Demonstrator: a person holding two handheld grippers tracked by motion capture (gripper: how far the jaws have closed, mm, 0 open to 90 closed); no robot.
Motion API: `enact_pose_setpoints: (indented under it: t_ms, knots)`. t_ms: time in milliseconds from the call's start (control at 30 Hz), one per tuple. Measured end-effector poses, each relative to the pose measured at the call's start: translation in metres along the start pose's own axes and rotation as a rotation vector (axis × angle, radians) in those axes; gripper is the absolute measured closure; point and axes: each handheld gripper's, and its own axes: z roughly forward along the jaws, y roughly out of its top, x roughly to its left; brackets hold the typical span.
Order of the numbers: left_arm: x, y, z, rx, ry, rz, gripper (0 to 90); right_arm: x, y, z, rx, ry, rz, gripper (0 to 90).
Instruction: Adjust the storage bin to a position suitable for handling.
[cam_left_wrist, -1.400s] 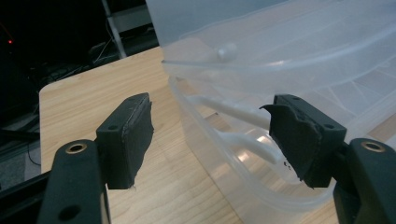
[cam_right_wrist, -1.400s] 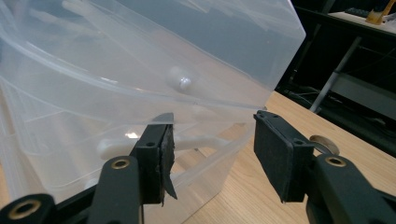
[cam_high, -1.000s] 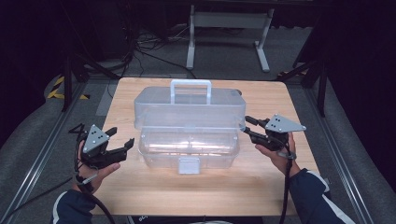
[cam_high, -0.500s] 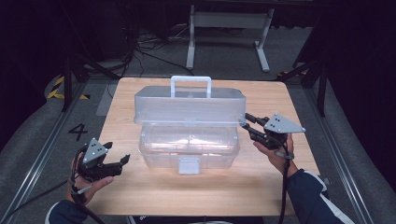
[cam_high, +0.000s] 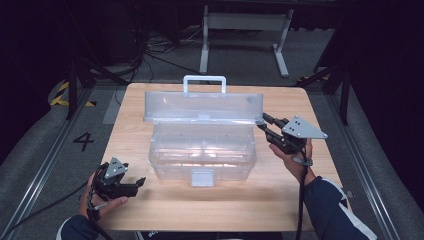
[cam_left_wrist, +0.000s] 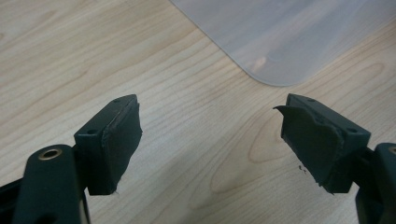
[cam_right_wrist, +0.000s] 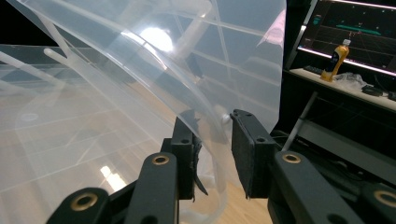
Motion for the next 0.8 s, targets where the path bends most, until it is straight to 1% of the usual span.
enact_pose_setpoints:
  t_ms: [33, 67, 167, 200, 267, 300, 333, 367, 400, 433, 467, 500, 533, 567, 600, 667, 800]
  knots:
    - [0.0, -0.001, 0.002, -0.002, -0.004, -0.003, 20.7, -0.001, 0.001, 0.001, -0.003, 0.0, 0.006, 70.3]
    - [0.0, -0.003, 0.003, 0.01, -0.008, -0.004, 20.8, -0.002, 0.002, 0.002, -0.006, -0.002, 0.008, 69.6]
    - [-0.001, -0.006, 0.007, 0.02, -0.015, -0.008, 20.7, -0.004, 0.006, 0.007, -0.017, -0.021, 0.017, 69.8]
    - [-0.001, -0.006, 0.008, 0.029, -0.016, 0.001, 20.7, -0.005, 0.007, 0.008, -0.02, -0.028, 0.024, 70.2]
    - [-0.001, -0.007, 0.009, 0.032, -0.014, 0.003, 20.6, -0.007, 0.01, 0.011, -0.026, -0.038, 0.032, 70.9]
    - [-0.002, -0.008, 0.01, 0.039, -0.021, 0.0, 20.6, -0.007, 0.01, 0.011, -0.026, -0.038, 0.032, 70.9]
    - [-0.001, -0.008, 0.012, 0.047, -0.021, 0.012, 20.6, -0.008, 0.012, 0.012, -0.027, -0.044, 0.037, 71.6]
    - [-0.003, -0.009, 0.014, 0.055, -0.024, 0.01, 20.6, -0.009, 0.013, 0.013, -0.026, -0.046, 0.04, 71.9]
    - [-0.001, -0.01, 0.016, 0.053, -0.029, 0.02, 19.2, -0.01, 0.014, 0.015, -0.029, -0.055, 0.032, 72.2]
    - [-0.001, -0.01, 0.016, 0.053, -0.029, 0.02, 19.1, -0.01, 0.014, 0.015, -0.029, -0.055, 0.032, 72.2]
    - [-0.002, -0.011, 0.017, 0.057, -0.039, -0.009, 19.1, -0.01, 0.015, 0.016, -0.03, -0.058, 0.032, 72.3]
    - [-0.001, -0.011, 0.017, 0.054, -0.037, 0.004, 18.8, -0.011, 0.016, 0.016, -0.031, -0.061, 0.029, 72.2]
    - [0.0, -0.011, 0.017, 0.046, -0.036, -0.001, 18.7, -0.011, 0.016, 0.017, -0.034, -0.064, 0.025, 72.4]
    - [0.0, -0.012, 0.018, 0.044, -0.042, -0.014, 18.5, -0.012, 0.017, 0.018, -0.03, -0.065, 0.02, 72.2]
    - [0.001, -0.013, 0.019, 0.036, -0.051, -0.018, 17.4, -0.014, 0.019, 0.019, -0.032, -0.065, 0.009, 71.6]
    - [0.002, -0.013, 0.019, 0.03, -0.052, -0.014, 17.0, -0.015, 0.02, 0.02, -0.034, -0.063, 0.009, 71.2]
    - [0.003, -0.014, 0.019, 0.022, -0.058, -0.012, 16.5, -0.016, 0.026, 0.022, -0.046, -0.069, 0.004, 65.6]
